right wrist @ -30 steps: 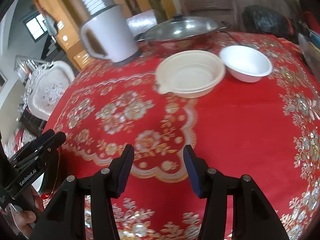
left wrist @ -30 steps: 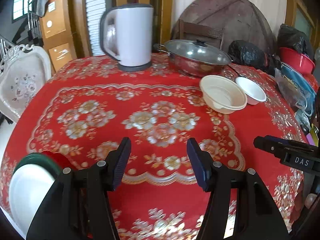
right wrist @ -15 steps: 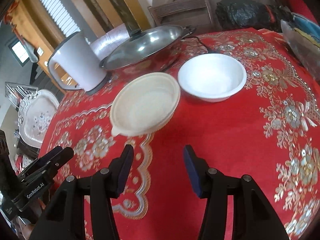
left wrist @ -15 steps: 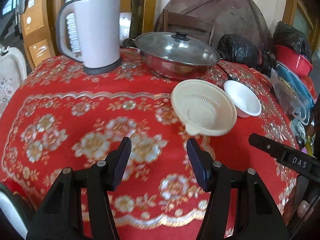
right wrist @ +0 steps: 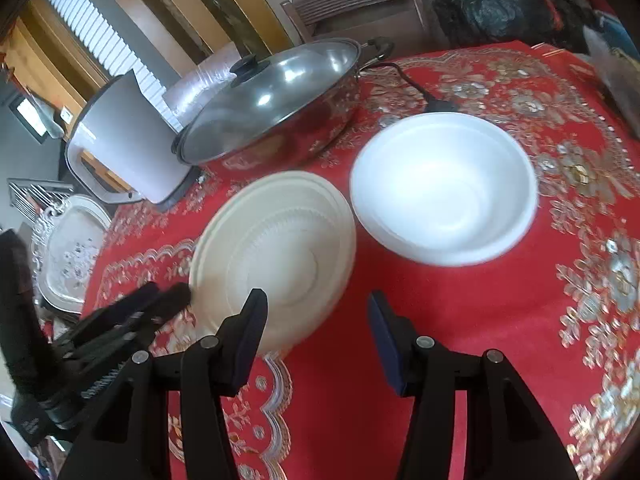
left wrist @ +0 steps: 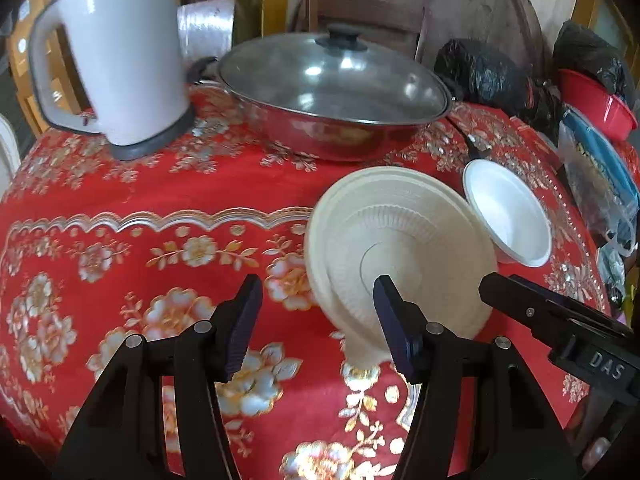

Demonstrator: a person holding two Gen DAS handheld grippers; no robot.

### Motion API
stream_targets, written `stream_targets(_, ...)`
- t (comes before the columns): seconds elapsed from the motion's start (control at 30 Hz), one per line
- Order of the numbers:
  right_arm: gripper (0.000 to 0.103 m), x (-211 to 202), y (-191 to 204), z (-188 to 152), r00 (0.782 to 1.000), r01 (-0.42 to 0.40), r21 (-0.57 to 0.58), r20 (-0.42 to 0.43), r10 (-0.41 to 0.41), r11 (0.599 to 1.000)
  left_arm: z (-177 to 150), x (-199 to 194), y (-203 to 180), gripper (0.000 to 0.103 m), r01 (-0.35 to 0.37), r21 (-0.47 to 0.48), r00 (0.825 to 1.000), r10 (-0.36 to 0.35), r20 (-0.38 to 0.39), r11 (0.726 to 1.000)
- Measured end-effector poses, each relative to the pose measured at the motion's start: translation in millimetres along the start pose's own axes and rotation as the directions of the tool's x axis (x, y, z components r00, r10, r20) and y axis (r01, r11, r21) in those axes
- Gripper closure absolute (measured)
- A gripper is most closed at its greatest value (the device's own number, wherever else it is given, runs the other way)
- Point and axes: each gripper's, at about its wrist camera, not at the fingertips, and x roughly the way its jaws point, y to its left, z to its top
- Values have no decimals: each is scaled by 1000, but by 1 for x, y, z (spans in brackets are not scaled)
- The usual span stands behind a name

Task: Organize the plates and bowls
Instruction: 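Close the left gripper on the rim of the cream plastic bowl, then lift the cream bowl with the left gripper and carry it over the stack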

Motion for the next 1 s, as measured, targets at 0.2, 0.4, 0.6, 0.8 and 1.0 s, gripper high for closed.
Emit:
stream_targets(0.2, 51, 16, -4, 10, 1000, 21, -16, -21, -21, 1000, 8, 20, -6, 45, -42, 32, 999, 43, -13, 999)
stream_targets(0.4, 52, 27, 1, 14, 999, 16, -68, -40, -18, 998, 11, 34, -3, 45, -36, 6, 999, 36, -28, 999)
stream_targets(0.6, 80, 29, 9, 10, 998, 56, -149, -14, -59, 987, 9, 44, -2, 82, -29, 11, 998, 30, -60, 1000)
stream_targets(0.8, 82, 26, 8, 6, 999, 47, -164, -6, -48, 985, 4, 37, -1, 83, -21, 3, 998, 22, -60, 1000)
stream_targets(1.0, 82, 16, 19, -8, 999, 37, -181, -7, -39, 983, -14, 15, 7, 84, -24, -14, 999, 23, -49, 1000)
